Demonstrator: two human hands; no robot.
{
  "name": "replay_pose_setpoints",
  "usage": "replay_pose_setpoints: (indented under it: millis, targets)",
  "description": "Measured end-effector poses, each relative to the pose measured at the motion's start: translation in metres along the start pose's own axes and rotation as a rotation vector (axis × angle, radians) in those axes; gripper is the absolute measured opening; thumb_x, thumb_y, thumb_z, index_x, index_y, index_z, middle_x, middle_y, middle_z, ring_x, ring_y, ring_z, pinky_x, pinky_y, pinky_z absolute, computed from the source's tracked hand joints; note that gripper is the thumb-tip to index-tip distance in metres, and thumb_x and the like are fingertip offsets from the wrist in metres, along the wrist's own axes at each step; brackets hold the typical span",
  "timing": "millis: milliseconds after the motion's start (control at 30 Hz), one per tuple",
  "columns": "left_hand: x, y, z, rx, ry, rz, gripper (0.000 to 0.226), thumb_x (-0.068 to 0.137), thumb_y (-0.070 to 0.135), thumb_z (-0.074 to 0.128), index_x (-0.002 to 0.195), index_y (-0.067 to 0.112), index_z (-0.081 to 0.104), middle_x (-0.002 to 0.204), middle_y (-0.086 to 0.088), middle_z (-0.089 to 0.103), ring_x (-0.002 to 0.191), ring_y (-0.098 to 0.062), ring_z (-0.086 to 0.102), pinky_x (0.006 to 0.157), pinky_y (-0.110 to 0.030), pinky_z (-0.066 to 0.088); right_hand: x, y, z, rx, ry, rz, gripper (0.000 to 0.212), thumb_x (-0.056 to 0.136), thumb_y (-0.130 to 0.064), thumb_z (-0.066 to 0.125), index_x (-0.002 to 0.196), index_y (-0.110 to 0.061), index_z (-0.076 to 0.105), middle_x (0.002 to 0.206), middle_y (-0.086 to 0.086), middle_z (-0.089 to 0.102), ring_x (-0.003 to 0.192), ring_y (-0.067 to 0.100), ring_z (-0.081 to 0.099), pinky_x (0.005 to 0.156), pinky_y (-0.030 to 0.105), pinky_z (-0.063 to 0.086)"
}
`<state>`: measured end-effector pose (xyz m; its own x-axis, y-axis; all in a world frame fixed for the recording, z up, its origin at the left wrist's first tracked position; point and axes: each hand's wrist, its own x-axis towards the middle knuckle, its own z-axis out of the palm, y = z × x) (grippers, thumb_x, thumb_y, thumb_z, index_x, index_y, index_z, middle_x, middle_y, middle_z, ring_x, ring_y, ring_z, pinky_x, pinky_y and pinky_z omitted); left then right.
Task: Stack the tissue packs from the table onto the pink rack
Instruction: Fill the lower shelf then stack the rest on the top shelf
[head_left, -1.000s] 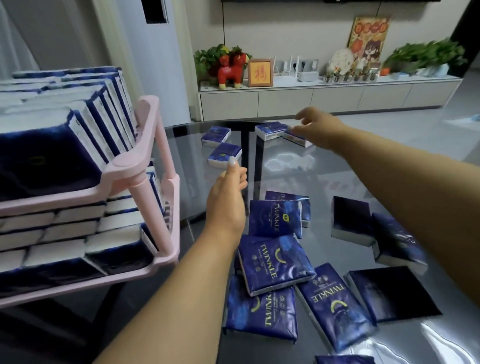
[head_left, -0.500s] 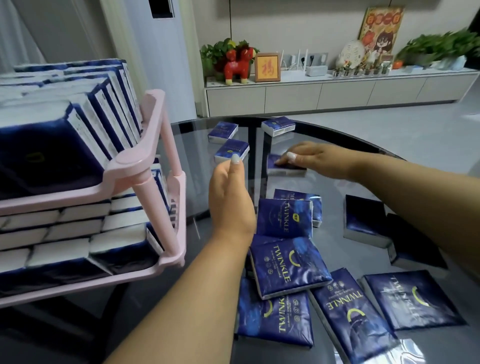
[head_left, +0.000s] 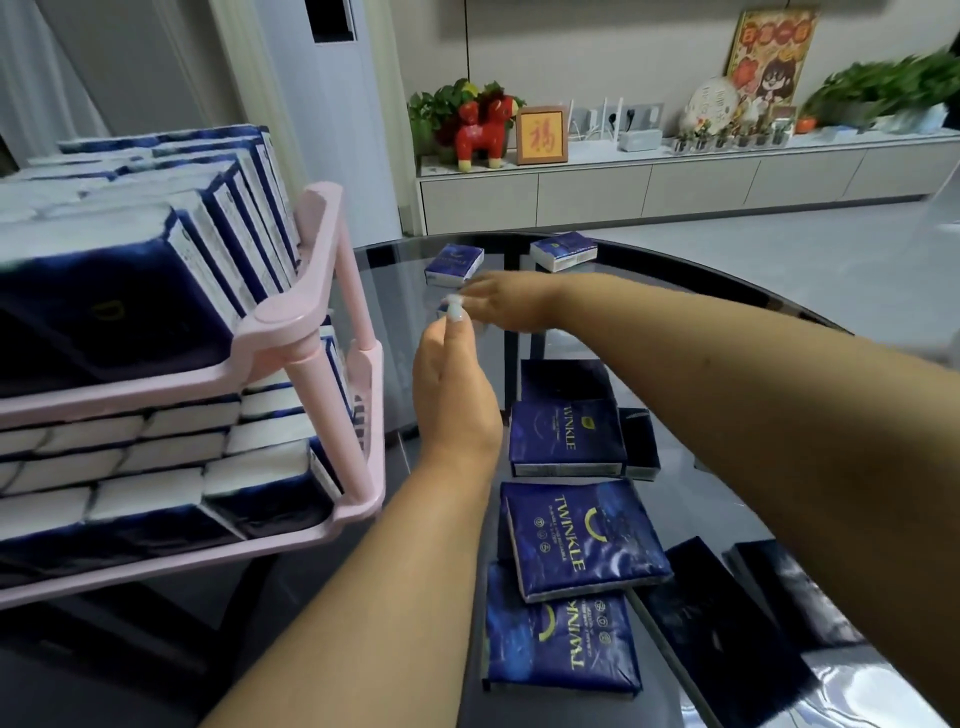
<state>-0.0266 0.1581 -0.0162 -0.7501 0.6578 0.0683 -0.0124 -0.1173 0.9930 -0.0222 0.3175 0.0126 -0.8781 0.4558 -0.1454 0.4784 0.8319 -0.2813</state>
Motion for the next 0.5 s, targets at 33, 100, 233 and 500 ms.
replay_pose_setpoints:
  millis: [33,100,233,500]
  targets:
    - [-0.001,0.0,0.0,0.023,-0.007,0.01,0.029,0.103,0.041,0.031,0.119,0.031,0.054,0.095,0.03,0.046,0.09,0.016,0.044,0.074,-0.006,0.028,-0.005,0.002,0.003,0.0,0.006,0.005,0.052,0.1,-0.048,0.027,0.137,-0.017,0.047,0.145,0.006,0.039,0.133,0.022,0.037,0.109,0.035,0.027]
    - [-0.002,0.001,-0.001,0.07,-0.015,0.032,0.021,0.103,0.043,0.031,0.107,0.037,0.052,0.093,0.029,0.047,0.088,0.017,0.043,0.074,-0.008,0.029,-0.022,0.007,0.003,0.018,0.065,0.005,0.052,0.098,-0.051,0.027,0.13,-0.018,0.053,0.137,0.003,0.042,0.121,0.018,0.043,0.1,0.031,0.032]
    - [0.0,0.0,-0.001,0.063,-0.006,-0.008,0.019,0.103,0.044,0.033,0.105,0.035,0.05,0.09,0.028,0.046,0.084,0.017,0.042,0.072,-0.009,0.029,-0.073,0.01,0.003,0.029,0.049,-0.053,0.049,0.098,-0.05,0.026,0.127,-0.026,0.057,0.122,-0.003,0.044,0.106,0.011,0.046,0.089,0.024,0.031]
    - [0.004,-0.007,0.002,0.041,0.004,-0.027,0.028,0.102,0.047,0.032,0.09,0.034,0.054,0.093,0.018,0.055,0.099,-0.01,0.055,0.084,-0.026,0.037,-0.095,0.003,-0.012,0.423,0.084,-0.044,0.04,0.096,-0.047,0.04,0.098,-0.019,0.069,0.091,-0.006,0.065,0.087,0.008,0.061,0.08,0.018,0.046]
